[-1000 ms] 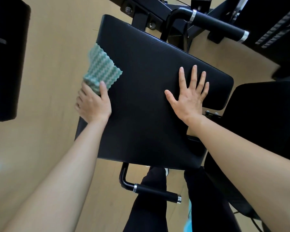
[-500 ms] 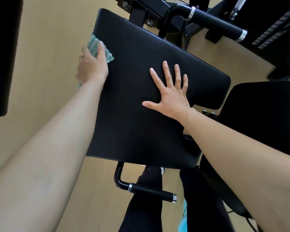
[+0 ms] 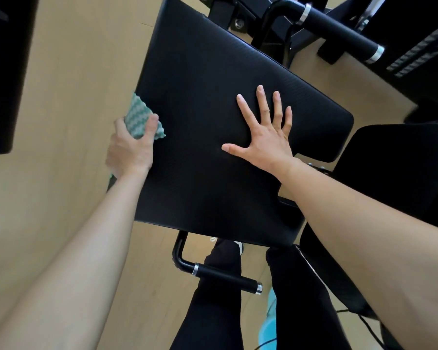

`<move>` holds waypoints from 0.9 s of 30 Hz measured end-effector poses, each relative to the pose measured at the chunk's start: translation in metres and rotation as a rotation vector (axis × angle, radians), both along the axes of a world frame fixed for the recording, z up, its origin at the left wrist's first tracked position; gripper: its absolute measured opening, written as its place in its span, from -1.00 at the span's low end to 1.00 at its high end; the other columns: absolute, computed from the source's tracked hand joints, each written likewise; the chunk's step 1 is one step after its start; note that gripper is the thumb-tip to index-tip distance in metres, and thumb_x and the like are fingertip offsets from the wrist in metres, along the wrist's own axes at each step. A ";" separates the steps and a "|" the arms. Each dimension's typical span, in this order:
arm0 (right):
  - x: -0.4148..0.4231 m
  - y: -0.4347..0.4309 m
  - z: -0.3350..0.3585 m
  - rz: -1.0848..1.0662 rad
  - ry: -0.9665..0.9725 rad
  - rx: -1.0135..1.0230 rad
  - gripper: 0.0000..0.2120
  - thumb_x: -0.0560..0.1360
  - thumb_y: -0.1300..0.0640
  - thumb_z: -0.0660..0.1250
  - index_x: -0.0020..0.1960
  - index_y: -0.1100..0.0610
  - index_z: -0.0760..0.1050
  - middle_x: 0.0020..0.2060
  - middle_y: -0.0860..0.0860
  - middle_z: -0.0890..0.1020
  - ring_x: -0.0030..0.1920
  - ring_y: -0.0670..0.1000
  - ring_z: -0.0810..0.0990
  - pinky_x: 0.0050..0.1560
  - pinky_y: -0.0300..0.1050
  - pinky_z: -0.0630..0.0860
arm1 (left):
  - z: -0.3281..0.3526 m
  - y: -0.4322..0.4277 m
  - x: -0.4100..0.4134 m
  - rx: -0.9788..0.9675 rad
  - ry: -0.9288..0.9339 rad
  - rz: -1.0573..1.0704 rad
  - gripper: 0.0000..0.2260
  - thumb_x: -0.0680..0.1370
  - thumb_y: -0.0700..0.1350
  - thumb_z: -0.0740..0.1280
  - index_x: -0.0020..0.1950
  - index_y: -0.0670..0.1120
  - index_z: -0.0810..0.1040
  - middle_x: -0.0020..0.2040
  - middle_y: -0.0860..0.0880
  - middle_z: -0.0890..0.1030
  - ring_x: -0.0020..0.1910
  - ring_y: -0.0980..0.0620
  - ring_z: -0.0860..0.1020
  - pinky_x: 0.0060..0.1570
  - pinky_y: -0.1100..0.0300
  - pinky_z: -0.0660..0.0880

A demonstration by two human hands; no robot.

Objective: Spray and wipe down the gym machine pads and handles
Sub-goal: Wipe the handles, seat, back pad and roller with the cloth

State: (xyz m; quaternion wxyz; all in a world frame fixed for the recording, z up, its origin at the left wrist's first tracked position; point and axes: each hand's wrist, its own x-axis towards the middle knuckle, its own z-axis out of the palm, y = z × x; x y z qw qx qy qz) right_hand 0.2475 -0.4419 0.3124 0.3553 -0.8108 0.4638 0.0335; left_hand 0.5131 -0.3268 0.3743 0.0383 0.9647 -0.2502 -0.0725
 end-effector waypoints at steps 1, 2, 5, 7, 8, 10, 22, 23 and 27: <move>0.000 0.000 0.000 -0.003 0.000 -0.004 0.05 0.40 -0.57 0.24 0.62 -0.29 -0.32 0.63 -0.02 -0.39 0.60 0.20 -0.45 0.56 0.31 -0.39 | 0.001 0.014 0.000 0.000 0.006 0.008 -0.19 0.39 0.66 0.06 0.21 -0.02 0.42 0.09 -0.13 0.65 0.04 -0.26 0.61 0.00 -0.08 0.49; 0.000 0.001 0.000 -0.004 0.002 -0.006 0.05 0.40 -0.57 0.24 0.62 -0.29 -0.31 0.63 -0.02 -0.39 0.60 0.20 -0.45 0.56 0.32 -0.38 | 0.001 0.028 -0.001 0.002 0.012 0.022 -0.19 0.39 0.65 0.06 0.20 -0.03 0.42 0.09 -0.14 0.65 0.04 -0.27 0.61 0.00 -0.10 0.49; 0.000 0.002 0.000 -0.004 0.009 -0.008 0.05 0.40 -0.57 0.23 0.62 -0.29 -0.32 0.63 -0.02 -0.38 0.60 0.21 -0.44 0.56 0.33 -0.36 | 0.005 0.064 -0.005 0.030 0.015 0.071 -0.16 0.39 0.65 0.05 0.26 -0.04 0.41 0.13 -0.17 0.62 0.09 -0.28 0.59 0.05 -0.15 0.52; 0.000 0.002 -0.001 -0.009 0.007 -0.009 0.05 0.40 -0.58 0.23 0.62 -0.29 -0.32 0.63 -0.02 -0.38 0.60 0.20 -0.44 0.57 0.33 -0.36 | 0.008 0.084 -0.014 0.050 0.004 0.083 -0.10 0.39 0.65 0.02 0.40 -0.03 0.38 0.23 -0.20 0.59 0.18 -0.29 0.56 0.15 -0.19 0.50; -0.001 0.002 -0.002 -0.011 0.007 -0.014 0.05 0.40 -0.58 0.22 0.62 -0.29 -0.32 0.63 -0.02 -0.38 0.61 0.20 -0.44 0.57 0.33 -0.36 | 0.009 0.091 -0.018 0.064 -0.002 0.087 -0.08 0.40 0.63 0.02 0.47 -0.04 0.34 0.29 -0.21 0.56 0.22 -0.30 0.53 0.20 -0.20 0.46; 0.000 0.003 -0.003 -0.013 0.011 -0.024 0.05 0.40 -0.59 0.21 0.63 -0.28 -0.32 0.64 -0.02 -0.37 0.61 0.21 -0.43 0.57 0.34 -0.34 | 0.009 0.097 -0.026 0.098 -0.012 0.102 -0.06 0.42 0.61 0.01 0.56 -0.04 0.26 0.40 -0.24 0.48 0.27 -0.33 0.49 0.27 -0.21 0.39; -0.001 0.006 -0.004 -0.024 0.013 -0.063 0.03 0.41 -0.59 0.19 0.64 -0.25 -0.28 0.65 -0.01 -0.33 0.62 0.20 -0.38 0.58 0.31 -0.34 | 0.000 0.033 -0.013 0.039 -0.013 -0.024 -0.13 0.50 0.56 0.04 0.61 -0.01 0.23 0.43 -0.14 0.48 0.29 -0.25 0.52 0.28 -0.21 0.42; -0.001 0.006 -0.003 -0.024 0.016 -0.064 0.03 0.41 -0.59 0.19 0.64 -0.25 -0.28 0.65 0.00 -0.32 0.63 0.20 -0.38 0.58 0.31 -0.33 | -0.001 0.039 -0.015 0.039 -0.028 -0.030 -0.16 0.51 0.54 0.02 0.60 0.00 0.24 0.42 -0.13 0.49 0.27 -0.26 0.52 0.26 -0.20 0.42; -0.001 0.007 -0.002 -0.030 0.010 -0.065 0.03 0.41 -0.59 0.19 0.64 -0.25 -0.27 0.66 -0.01 -0.31 0.63 0.20 -0.36 0.59 0.32 -0.31 | -0.004 0.087 -0.022 0.050 -0.077 0.026 -0.26 0.58 0.48 -0.03 0.59 0.04 0.26 0.44 -0.12 0.48 0.27 -0.29 0.51 0.27 -0.21 0.40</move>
